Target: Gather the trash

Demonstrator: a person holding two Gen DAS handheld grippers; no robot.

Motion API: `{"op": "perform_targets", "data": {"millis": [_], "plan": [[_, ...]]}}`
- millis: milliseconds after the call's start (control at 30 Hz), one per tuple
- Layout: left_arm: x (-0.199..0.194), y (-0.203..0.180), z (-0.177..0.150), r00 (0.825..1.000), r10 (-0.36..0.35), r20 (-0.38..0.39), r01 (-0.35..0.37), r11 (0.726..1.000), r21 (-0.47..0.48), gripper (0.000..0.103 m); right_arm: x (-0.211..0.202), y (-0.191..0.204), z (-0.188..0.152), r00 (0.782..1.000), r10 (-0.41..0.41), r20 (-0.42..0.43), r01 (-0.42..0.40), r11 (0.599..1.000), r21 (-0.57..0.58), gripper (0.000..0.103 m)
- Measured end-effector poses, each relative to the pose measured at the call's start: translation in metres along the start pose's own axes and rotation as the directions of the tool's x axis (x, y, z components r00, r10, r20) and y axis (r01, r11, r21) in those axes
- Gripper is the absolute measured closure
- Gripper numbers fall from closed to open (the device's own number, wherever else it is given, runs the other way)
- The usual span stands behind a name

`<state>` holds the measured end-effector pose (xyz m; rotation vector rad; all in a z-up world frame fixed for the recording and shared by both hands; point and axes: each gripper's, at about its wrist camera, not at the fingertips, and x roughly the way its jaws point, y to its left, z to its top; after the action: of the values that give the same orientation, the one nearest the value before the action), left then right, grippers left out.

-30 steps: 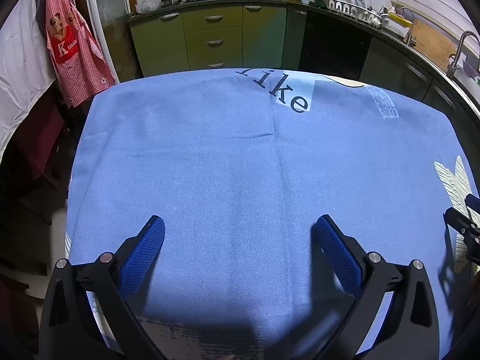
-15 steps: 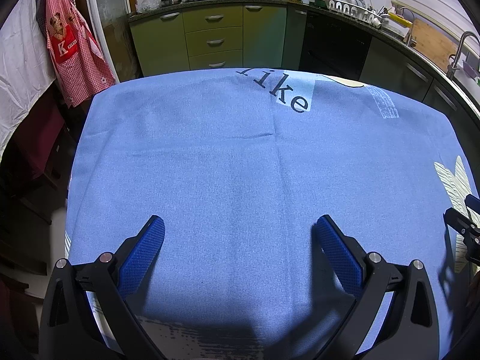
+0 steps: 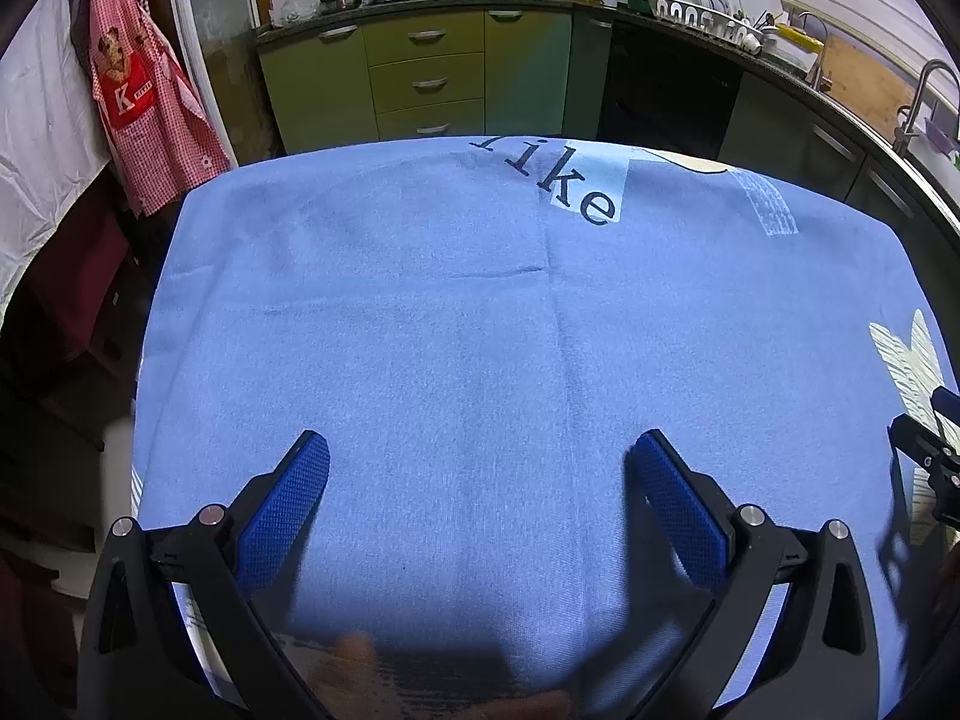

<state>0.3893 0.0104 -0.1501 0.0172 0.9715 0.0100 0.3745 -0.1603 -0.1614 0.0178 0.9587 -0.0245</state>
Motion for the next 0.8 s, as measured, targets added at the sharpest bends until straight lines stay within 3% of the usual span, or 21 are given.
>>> {"op": "perform_targets", "data": {"millis": [800], "plan": [[-0.0018, -0.0019, -0.0002, 1.000, 0.000, -0.001, 0.000, 1.000, 0.000, 0.003, -0.0002, 0.0010, -0.0003, 1.000, -0.001, 0.000, 0.001, 1.000, 0.000, 0.005]]}}
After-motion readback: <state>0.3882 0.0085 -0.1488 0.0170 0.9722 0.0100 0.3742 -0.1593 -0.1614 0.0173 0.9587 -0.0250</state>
